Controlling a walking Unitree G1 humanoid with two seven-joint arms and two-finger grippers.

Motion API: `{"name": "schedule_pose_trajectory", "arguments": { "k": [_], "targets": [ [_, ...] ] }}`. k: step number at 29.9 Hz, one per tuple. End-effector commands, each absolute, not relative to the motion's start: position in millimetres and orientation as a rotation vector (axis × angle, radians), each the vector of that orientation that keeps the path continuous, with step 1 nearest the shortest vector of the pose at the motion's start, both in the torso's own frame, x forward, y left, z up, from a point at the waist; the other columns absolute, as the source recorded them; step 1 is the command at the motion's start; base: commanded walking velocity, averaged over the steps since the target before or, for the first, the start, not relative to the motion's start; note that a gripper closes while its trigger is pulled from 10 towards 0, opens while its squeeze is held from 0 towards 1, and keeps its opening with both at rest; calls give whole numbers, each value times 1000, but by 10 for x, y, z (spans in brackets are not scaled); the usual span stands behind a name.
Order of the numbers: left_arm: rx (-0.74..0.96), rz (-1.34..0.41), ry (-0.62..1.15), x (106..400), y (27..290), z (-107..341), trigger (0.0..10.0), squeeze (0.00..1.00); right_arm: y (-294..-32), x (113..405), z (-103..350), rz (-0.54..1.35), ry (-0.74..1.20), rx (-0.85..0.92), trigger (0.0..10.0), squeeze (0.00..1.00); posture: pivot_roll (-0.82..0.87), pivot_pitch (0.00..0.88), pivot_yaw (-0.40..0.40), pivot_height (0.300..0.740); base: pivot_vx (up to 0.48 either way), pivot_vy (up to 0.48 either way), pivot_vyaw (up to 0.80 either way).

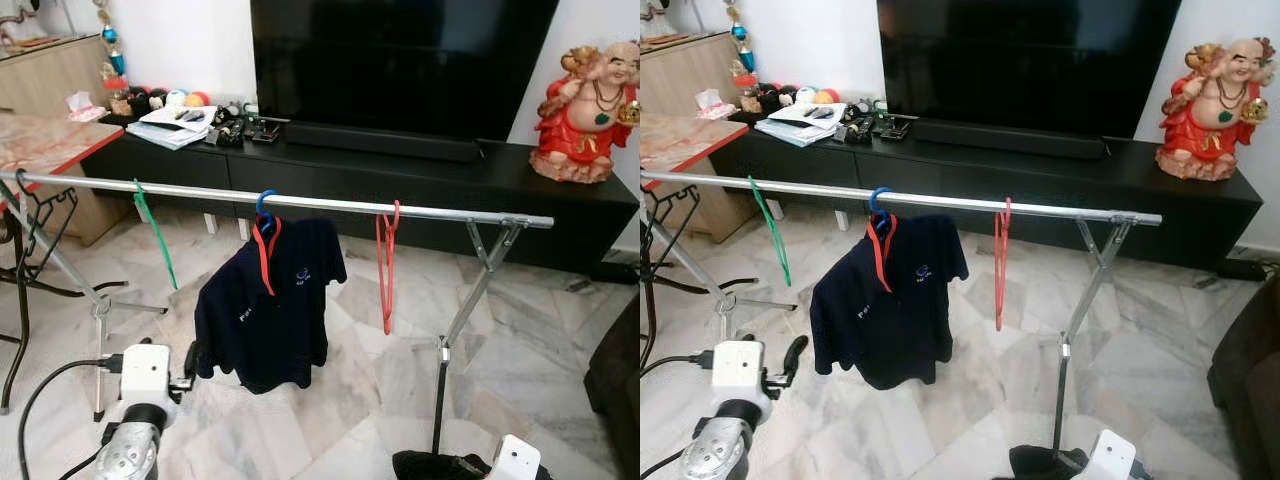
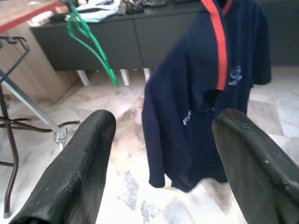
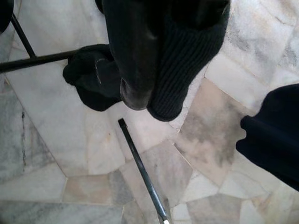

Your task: Hang hanger

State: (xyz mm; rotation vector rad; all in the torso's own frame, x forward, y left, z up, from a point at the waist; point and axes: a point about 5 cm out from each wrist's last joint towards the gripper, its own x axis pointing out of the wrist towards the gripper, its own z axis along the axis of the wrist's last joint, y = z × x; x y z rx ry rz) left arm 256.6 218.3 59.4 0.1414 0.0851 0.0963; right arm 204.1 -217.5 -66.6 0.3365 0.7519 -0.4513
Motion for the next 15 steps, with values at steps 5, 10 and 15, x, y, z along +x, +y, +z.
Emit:
{"name": "schedule_pose_trajectory", "arguments": {
  "k": [5, 10, 15],
  "targets": [
    [161, 56, 92, 2591, 2168, 679, 10000, 0, -2152, 1998, -691, -467, 752, 352, 10000, 0, 157, 0, 78, 740, 0, 341, 0],
    [174, 39, 90, 2642, 2143, 721, 10000, 0, -2158, 1983, -700, -463, 760, 348, 10000, 0, 161, 0, 84, 740, 0, 340, 0],
    [178, 33, 84, 2681, 2132, 785, 10000, 0, -2177, 1983, -695, -486, 755, 356, 10000, 0, 174, 0, 95, 740, 0, 340, 0]
  ]
}}
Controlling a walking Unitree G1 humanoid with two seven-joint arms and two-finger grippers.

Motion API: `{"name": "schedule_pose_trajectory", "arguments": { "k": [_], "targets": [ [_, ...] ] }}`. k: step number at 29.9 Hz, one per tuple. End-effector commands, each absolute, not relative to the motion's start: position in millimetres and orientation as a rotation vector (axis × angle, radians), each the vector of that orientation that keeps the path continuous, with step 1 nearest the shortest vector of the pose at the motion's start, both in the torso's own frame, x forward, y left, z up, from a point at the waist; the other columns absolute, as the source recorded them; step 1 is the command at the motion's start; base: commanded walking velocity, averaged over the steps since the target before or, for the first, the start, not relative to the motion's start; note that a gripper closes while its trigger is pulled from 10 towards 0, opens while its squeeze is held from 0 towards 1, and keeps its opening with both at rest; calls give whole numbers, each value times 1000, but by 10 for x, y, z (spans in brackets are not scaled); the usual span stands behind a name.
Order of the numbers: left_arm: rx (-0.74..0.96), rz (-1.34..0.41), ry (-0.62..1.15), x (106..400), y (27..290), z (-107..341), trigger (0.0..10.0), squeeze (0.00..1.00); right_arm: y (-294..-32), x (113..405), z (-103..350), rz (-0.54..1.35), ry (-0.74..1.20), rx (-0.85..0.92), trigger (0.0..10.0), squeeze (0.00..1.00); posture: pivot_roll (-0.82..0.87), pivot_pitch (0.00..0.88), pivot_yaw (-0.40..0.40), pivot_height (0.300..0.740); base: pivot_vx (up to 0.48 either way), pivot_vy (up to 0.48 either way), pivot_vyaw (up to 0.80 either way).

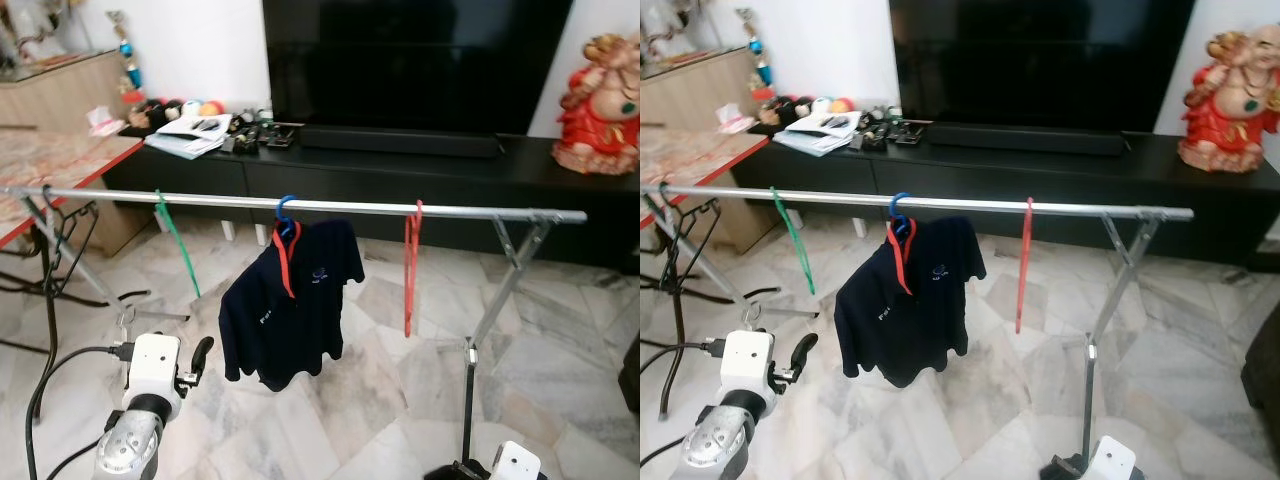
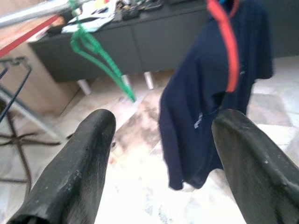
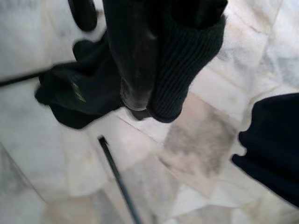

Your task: Hang hanger

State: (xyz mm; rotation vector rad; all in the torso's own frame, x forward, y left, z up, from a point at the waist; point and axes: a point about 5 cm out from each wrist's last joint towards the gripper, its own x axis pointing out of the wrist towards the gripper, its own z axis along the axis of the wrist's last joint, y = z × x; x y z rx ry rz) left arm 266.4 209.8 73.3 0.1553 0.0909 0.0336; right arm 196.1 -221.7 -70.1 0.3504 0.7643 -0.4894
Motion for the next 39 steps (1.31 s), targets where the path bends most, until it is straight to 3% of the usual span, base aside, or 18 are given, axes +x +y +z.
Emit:
{"name": "schedule_pose_trajectory", "arguments": {
  "k": [1, 8, 16, 30, 39],
  "targets": [
    [175, 38, 82, 2695, 2133, 808, 10000, 0, -2176, 1985, -695, -484, 756, 355, 10000, 0, 177, 0, 90, 740, 0, 345, 0],
    [163, 37, 76, 2717, 2093, 826, 10000, 0, -2161, 2017, -681, -468, 753, 345, 10000, 0, 182, 0, 82, 740, 0, 342, 0],
    [119, -13, 86, 2683, 1981, 809, 10000, 0, -2153, 2071, -652, -459, 740, 336, 10000, 0, 193, 0, 70, 740, 0, 0, 0],
    [89, 51, 55, 2717, 2030, 883, 10000, 0, -2134, 2156, -607, -374, 730, 287, 10000, 0, 196, 0, 54, 740, 0, 0, 0],
    [85, 56, 50, 2753, 2012, 901, 10000, 0, -2094, 2184, -601, -339, 737, 283, 10000, 0, 198, 0, 46, 740, 303, 0, 461]
  ]
}}
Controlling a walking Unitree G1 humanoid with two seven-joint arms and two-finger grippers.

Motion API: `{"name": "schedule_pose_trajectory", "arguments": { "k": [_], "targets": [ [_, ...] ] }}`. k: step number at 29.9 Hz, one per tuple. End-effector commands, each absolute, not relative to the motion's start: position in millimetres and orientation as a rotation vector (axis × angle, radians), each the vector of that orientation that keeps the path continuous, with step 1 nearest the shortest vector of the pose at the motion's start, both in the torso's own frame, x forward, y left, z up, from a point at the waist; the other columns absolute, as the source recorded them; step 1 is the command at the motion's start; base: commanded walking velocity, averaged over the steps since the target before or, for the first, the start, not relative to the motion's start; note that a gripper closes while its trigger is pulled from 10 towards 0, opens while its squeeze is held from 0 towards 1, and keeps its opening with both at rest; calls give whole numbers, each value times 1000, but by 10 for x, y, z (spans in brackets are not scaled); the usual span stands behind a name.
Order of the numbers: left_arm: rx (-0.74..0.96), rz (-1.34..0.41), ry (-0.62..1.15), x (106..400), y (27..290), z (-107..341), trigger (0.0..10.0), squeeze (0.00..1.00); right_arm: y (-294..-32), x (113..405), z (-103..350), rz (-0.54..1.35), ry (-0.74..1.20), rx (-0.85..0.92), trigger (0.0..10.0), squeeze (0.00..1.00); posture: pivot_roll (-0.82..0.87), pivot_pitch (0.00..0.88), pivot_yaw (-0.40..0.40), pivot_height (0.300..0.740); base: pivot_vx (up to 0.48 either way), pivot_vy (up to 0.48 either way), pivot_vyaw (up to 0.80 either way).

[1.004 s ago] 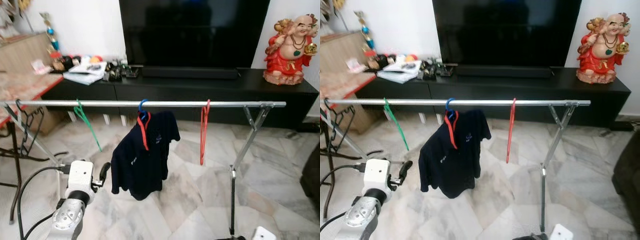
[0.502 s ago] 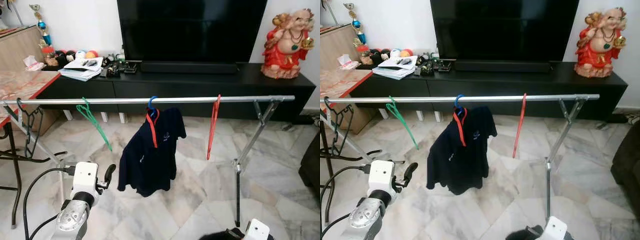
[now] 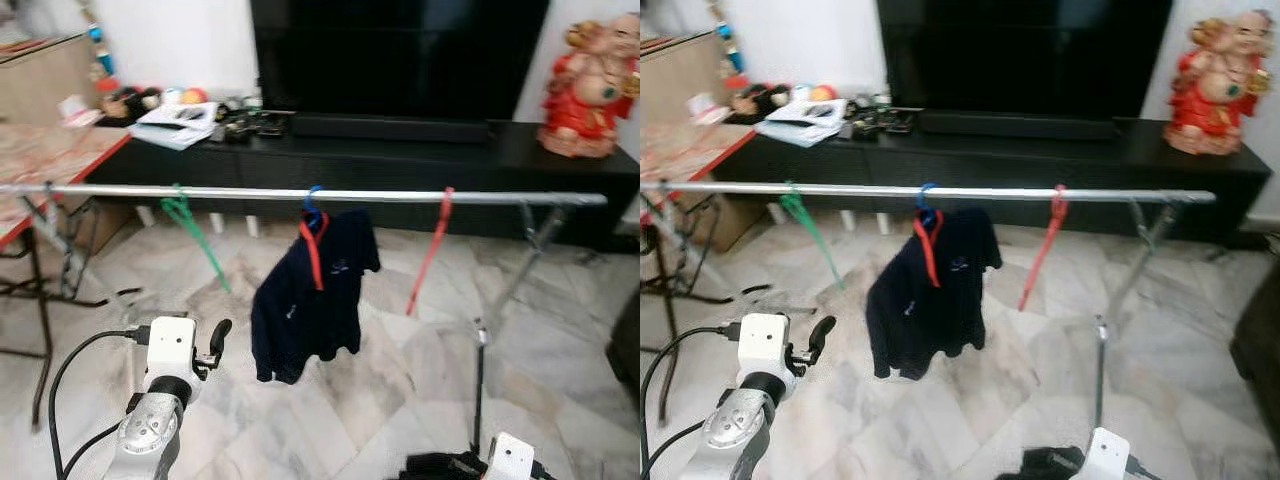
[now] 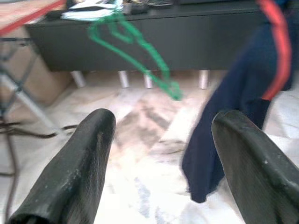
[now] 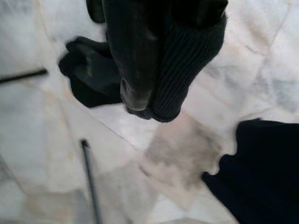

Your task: Hang hanger

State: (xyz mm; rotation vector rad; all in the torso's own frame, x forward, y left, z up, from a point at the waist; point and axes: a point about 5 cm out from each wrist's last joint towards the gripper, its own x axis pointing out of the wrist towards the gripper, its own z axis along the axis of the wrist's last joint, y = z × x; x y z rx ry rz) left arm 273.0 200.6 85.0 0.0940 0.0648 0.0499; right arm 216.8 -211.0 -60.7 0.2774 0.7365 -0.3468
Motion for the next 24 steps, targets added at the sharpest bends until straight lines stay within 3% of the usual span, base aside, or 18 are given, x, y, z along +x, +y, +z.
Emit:
{"name": "schedule_pose_trajectory", "arguments": {
  "k": [1, 10, 17, 24],
  "targets": [
    [85, 56, 50, 2753, 2012, 901, 10000, 0, -2094, 2184, -601, -339, 737, 283, 10000, 0, 198, 0, 46, 740, 315, 0, 0],
    [75, 64, 20, 2789, 1996, 966, 10000, 0, -2037, 2202, -603, -271, 757, 222, 10000, 0, 203, 0, 37, 740, 317, 0, 0],
    [77, 74, 4, 2803, 2000, 997, 10000, 0, -2003, 2199, -611, -248, 760, 215, 10000, 0, 212, 0, 26, 740, 322, 0, 732],
    [79, 68, -11, 2808, 1968, 1030, 10000, 0, -2023, 2188, -615, -262, 764, 223, 10000, 0, 213, 0, 20, 740, 321, 0, 0]
  ]
}}
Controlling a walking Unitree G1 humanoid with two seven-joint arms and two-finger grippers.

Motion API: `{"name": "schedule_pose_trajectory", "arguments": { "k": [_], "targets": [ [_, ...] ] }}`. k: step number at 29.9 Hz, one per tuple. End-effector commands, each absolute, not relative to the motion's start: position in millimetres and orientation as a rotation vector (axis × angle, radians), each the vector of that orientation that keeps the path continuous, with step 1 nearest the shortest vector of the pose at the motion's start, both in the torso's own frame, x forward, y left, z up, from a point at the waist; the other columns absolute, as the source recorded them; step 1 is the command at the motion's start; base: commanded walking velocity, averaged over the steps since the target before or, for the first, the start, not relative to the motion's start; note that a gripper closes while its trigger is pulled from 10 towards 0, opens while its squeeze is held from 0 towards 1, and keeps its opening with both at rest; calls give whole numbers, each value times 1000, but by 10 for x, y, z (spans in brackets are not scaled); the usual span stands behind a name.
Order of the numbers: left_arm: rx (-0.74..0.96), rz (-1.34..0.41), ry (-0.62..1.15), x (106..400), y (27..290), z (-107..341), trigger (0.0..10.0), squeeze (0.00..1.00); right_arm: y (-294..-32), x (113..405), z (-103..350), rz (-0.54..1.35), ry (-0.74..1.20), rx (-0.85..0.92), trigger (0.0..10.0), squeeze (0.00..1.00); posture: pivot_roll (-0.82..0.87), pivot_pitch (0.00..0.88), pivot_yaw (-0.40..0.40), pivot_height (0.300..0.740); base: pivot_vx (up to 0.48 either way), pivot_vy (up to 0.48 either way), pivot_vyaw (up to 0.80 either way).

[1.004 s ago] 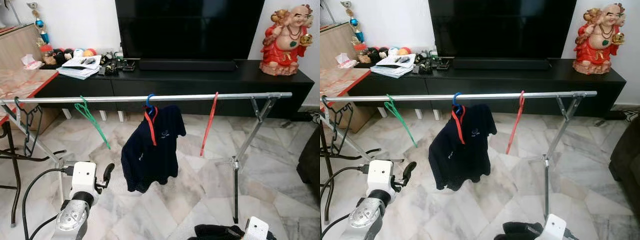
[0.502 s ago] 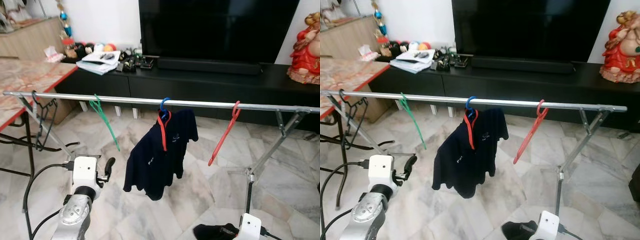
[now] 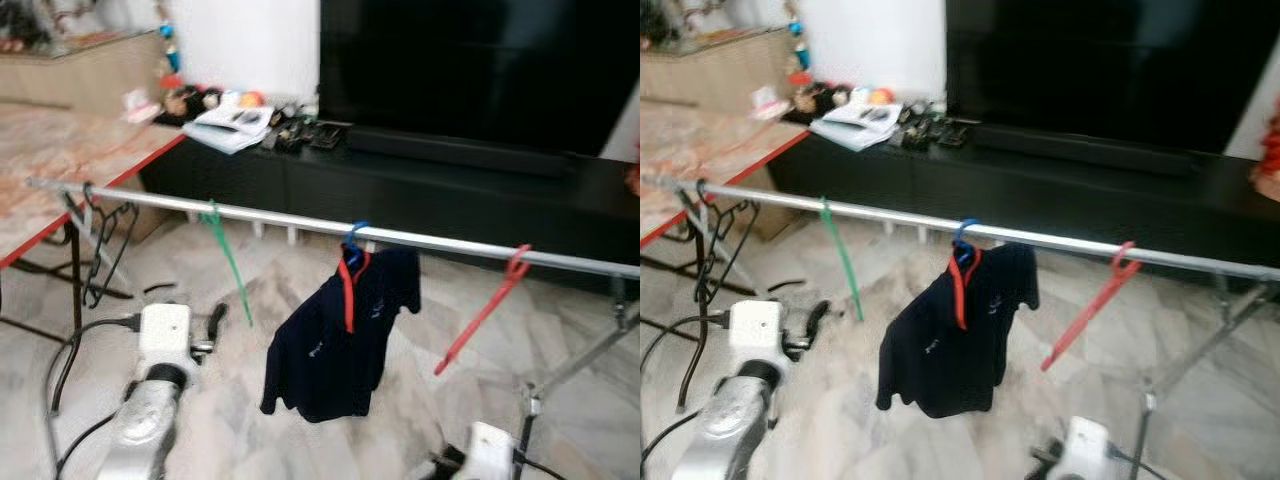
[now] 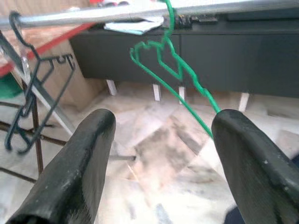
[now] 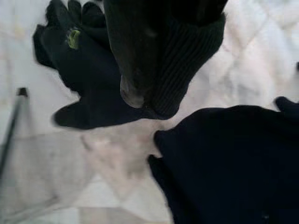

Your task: Hang hanger

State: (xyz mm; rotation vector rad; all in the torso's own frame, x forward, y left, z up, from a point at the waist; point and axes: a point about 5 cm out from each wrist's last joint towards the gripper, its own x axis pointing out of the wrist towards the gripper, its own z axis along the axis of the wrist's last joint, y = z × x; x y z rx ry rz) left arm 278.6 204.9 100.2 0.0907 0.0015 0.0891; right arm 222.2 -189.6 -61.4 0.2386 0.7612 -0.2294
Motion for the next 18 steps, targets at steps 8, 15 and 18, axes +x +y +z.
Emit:
{"name": "schedule_pose_trajectory", "arguments": {
  "k": [8, 15, 18],
  "targets": [
    [70, 62, -27, 2797, 1952, 1056, 10000, 0, -2024, 2183, -620, -260, 773, 214, 10000, 0, 215, 0, 17, 740, 323, 0, 0],
    [59, 45, -48, 2810, 1928, 1104, 10000, 0, -2022, 2189, -618, -254, 779, 210, 10000, 0, 215, 0, 16, 740, 325, 0, 0],
    [59, 33, -45, 2806, 1907, 1106, 10000, 0, -2026, 2191, -616, -255, 778, 211, 10000, 0, 215, 0, 16, 740, 337, 0, 0]
  ]
}}
